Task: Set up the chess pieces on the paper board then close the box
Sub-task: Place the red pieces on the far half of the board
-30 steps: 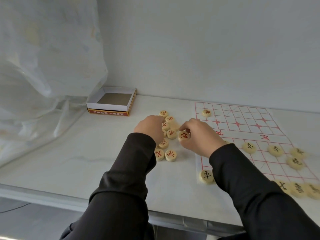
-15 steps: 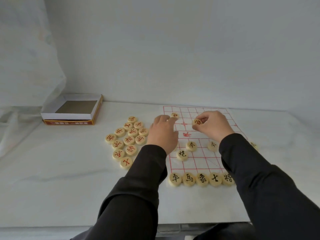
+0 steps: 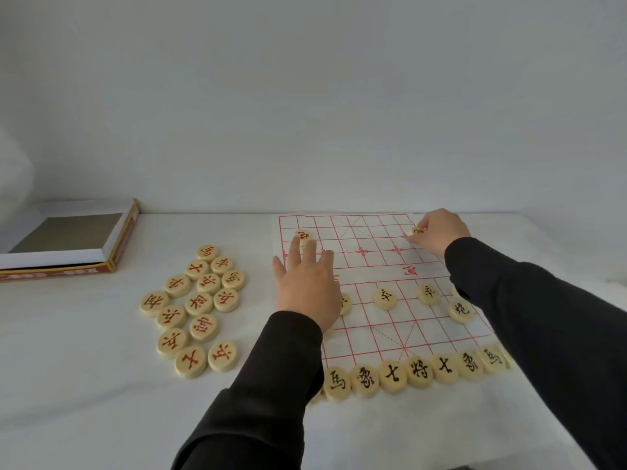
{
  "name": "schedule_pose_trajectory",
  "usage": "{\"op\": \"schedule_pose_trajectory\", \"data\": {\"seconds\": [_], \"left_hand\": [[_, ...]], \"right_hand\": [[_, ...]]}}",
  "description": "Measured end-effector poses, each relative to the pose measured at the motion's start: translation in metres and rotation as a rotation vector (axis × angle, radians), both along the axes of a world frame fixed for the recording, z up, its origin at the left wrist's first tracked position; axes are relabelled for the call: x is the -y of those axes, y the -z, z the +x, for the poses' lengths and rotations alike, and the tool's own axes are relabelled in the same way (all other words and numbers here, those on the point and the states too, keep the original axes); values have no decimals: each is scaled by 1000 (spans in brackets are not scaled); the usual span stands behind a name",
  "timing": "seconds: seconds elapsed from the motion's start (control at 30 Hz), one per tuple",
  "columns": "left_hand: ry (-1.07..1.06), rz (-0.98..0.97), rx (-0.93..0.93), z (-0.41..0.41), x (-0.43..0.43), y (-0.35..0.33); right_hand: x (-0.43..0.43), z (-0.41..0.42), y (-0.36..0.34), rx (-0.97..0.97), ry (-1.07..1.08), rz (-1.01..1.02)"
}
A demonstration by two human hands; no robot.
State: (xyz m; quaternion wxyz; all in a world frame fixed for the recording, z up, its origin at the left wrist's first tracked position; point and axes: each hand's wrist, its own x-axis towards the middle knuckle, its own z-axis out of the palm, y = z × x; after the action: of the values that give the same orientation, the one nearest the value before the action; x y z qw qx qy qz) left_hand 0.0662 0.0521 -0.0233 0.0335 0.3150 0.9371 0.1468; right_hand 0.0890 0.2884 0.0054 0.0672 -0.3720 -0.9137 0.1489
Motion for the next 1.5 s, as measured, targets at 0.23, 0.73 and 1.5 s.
{"op": "schedule_pose_trajectory", "data": {"seconds": [0.23, 0.73, 1.5], "left_hand": [[12, 18, -24, 5, -11, 1], [-19, 70, -6, 3, -10, 2], [-90, 97, 20, -9, 17, -1]], "right_hand": [[-11, -20, 10, -50, 12, -14], [-15, -13, 12, 35, -47, -80], [23, -9, -1, -108, -181, -2]]}}
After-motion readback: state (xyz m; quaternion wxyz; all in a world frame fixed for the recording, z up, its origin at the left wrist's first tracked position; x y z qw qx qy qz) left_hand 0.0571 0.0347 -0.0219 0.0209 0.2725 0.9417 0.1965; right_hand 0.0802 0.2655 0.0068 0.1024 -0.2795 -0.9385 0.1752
